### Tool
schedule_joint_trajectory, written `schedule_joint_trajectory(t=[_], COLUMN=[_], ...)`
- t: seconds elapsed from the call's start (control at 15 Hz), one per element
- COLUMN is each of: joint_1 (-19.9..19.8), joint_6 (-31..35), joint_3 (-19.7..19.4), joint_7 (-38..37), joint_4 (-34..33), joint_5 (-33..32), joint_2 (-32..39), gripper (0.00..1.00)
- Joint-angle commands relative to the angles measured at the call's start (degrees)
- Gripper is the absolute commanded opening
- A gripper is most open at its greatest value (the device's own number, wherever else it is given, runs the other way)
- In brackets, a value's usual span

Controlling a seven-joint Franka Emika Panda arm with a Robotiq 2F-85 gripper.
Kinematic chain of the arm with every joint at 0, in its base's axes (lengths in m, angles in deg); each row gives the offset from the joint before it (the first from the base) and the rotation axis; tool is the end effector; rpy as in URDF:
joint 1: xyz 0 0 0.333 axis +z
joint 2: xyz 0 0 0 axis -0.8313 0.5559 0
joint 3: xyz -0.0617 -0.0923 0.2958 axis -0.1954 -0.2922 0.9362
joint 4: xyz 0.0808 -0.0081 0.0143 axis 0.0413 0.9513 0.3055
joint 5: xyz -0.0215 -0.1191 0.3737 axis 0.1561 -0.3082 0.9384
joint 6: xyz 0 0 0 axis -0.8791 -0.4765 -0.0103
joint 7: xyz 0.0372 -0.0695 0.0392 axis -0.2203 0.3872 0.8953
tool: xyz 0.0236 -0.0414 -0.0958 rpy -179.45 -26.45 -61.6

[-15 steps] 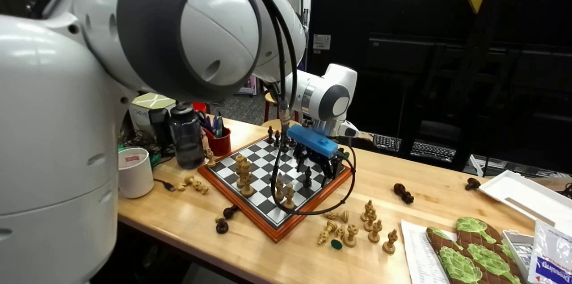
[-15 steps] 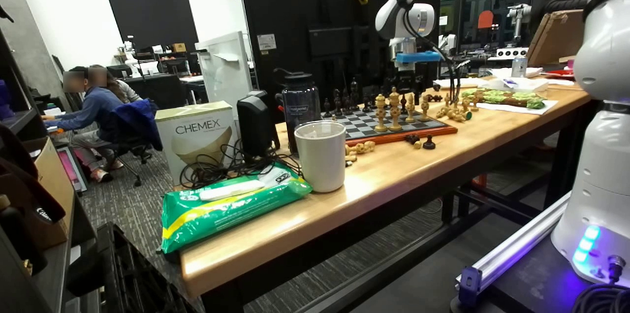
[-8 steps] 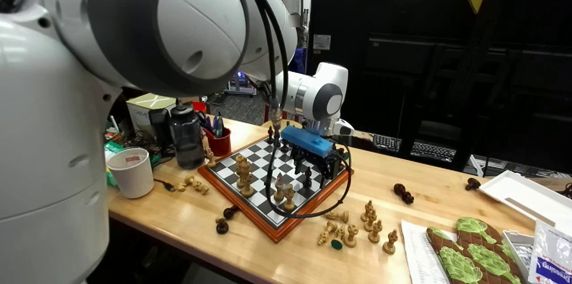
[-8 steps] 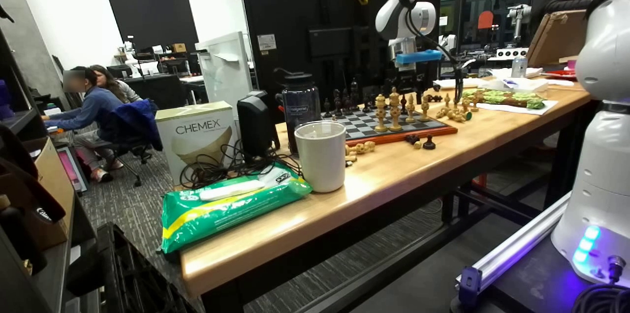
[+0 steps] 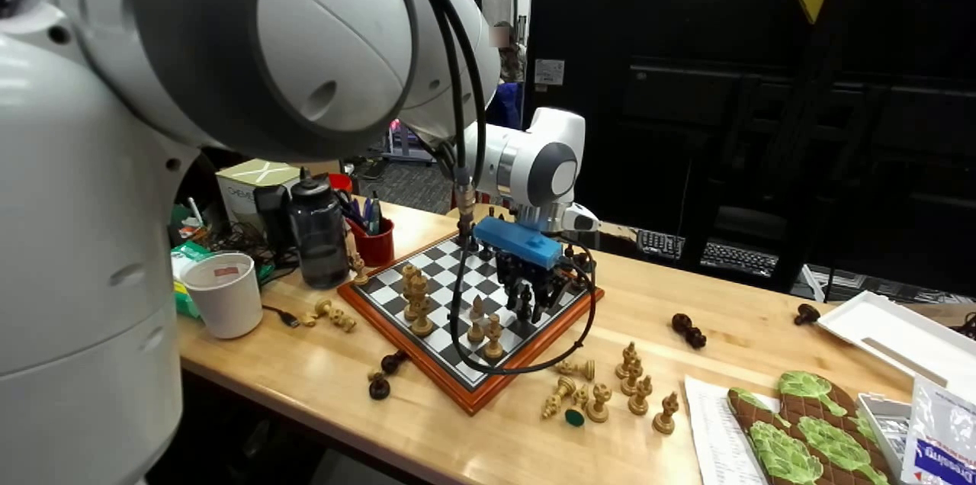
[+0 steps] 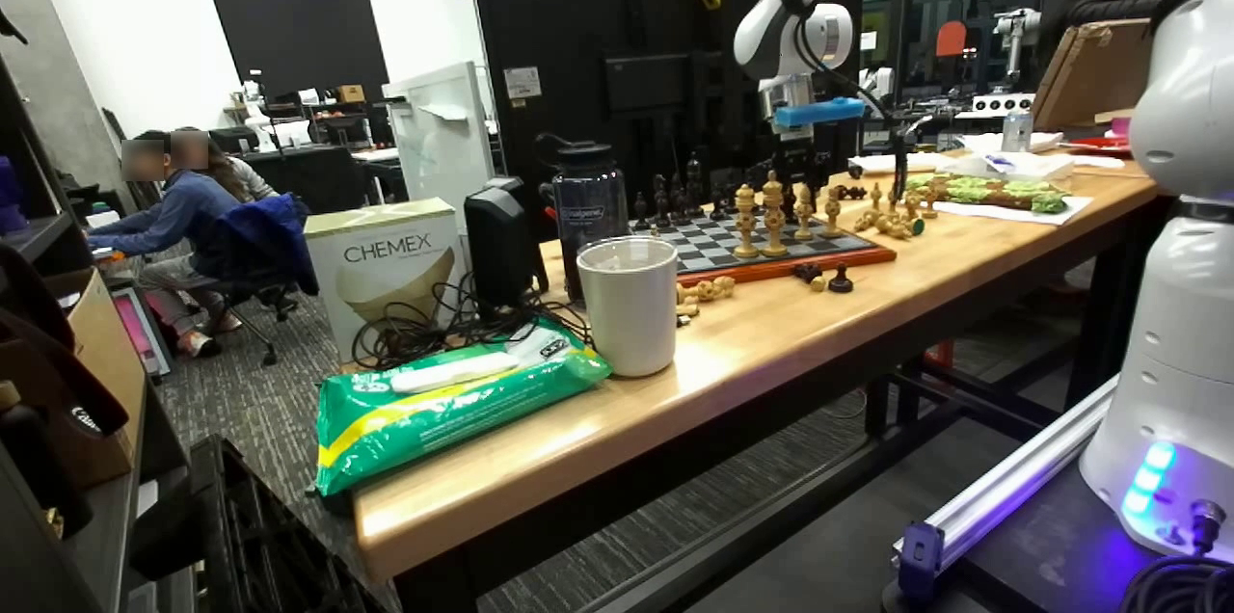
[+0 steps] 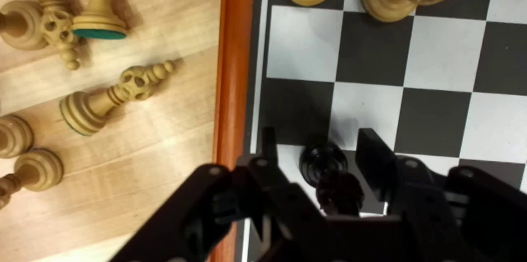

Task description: Put the dark brown chess piece on the chess board

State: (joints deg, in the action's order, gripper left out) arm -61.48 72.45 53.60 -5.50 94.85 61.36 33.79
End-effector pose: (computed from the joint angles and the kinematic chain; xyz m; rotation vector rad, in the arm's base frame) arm 0.5626 -0.1173 0.3294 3.0891 -0.4823 -0.2504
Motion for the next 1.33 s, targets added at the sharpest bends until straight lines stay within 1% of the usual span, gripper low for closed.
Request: schedule_joint_trajectory(t=[0.0, 0.07, 0.2, 0.27, 0.33, 0.6, 0.87, 1.27], joint_1=[0.63, 0.7, 0.72, 0.69, 0.67, 0.91, 1.34, 2.44], joint_6=[-0.4, -0.52, -0.73, -0.91, -1.13, -1.94, -4.09, -7.21], joint_3=[0.39, 0.48, 0.7, 0.78, 0.86, 1.22, 1.65, 2.85], joint_7=[-0.95, -0.91, -0.9, -0.85, -0.73, -0.75, -0.29, 0.93], joint_4=[0.8, 0.6, 0.4, 0.26, 0.16, -0.04, -1.53, -6.25], joint_5=[-2.01, -2.18, -2.43, -2.37, -2.29, -2.41, -2.63, -3.7], joint_2=[-1.35, -1.19, -1.05, -0.98, -1.0, -1.48, -1.71, 0.1], gripper=[0.23, 0.15, 0.01, 0.06, 0.06, 0.06, 0.06, 0.06])
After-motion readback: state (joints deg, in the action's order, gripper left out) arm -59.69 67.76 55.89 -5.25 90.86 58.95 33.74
